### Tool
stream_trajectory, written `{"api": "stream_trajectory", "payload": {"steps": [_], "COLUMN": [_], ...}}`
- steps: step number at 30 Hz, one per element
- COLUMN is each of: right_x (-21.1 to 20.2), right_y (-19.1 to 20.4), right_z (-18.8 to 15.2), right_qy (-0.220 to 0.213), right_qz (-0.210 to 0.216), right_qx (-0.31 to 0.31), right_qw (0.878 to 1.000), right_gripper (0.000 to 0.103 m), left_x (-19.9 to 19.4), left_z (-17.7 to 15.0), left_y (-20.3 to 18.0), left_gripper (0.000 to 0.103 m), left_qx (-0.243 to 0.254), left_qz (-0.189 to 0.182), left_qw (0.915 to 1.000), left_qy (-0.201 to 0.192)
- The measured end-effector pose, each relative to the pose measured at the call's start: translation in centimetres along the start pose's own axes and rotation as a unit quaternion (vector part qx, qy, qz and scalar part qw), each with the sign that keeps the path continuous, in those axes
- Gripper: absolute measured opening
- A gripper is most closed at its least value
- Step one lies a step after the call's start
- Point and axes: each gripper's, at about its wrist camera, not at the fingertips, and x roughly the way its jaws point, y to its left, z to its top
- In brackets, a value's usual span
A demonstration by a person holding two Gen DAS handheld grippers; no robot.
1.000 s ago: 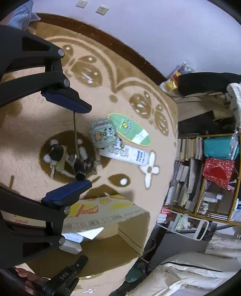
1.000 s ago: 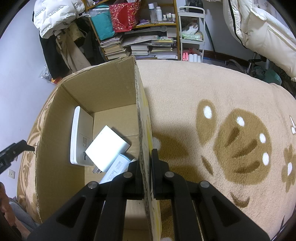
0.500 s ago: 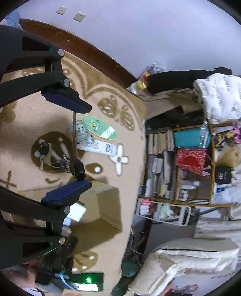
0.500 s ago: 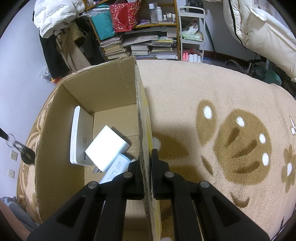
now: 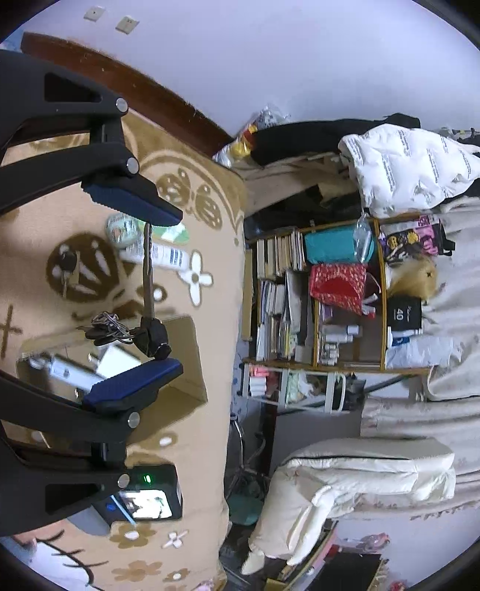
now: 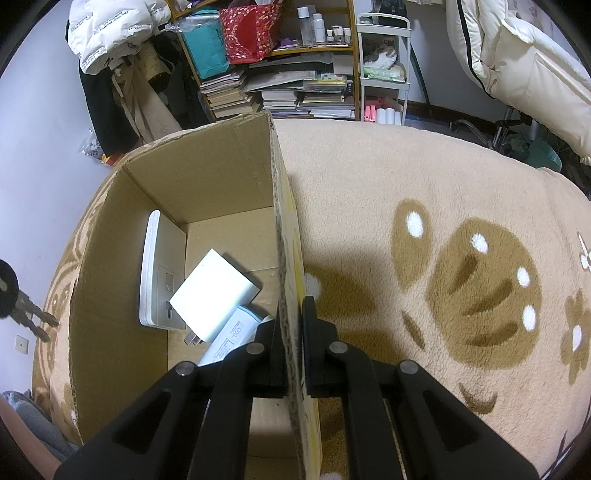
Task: Organize rigid objects
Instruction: 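Lift the keys with the left tool and carry them over the box, then open the left tool to drop the keys into the box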
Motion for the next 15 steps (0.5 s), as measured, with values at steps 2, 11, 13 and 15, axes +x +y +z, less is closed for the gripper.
{"api": "stream_trajectory", "payload": {"steps": [2, 11, 13, 15], "right_x": [0.0, 0.0, 0.0, 0.1], "right_y": [0.0, 0.0, 0.1, 0.0], "right_z": [0.0, 0.0, 0.0, 0.0], "right_qy": [0.000, 0.000, 0.000, 0.000], "right_qz": [0.000, 0.000, 0.000, 0.000], "right_qx": [0.000, 0.000, 0.000, 0.000], "right_qw": [1.000, 1.000, 1.000, 1.000], "right_gripper": [0.007, 0.007, 0.007, 0.007], "left_x": [0.1, 4.2, 5.9, 7.6], "left_z": [0.0, -2.3, -3.2, -4.4], "left_y": [-0.7, -3.6, -3.5, -3.5], "left_gripper": [0.073, 0.073, 0.073, 0.073], "left_qx": [-0.001, 0.011, 0.007, 0.010], "left_qz": [-0.006, -0.029, -0.020, -0.025], "left_qw": [1.0000, 0.9986, 0.9976, 0.9956], "left_qy": [0.000, 0.042, 0.065, 0.090]}}
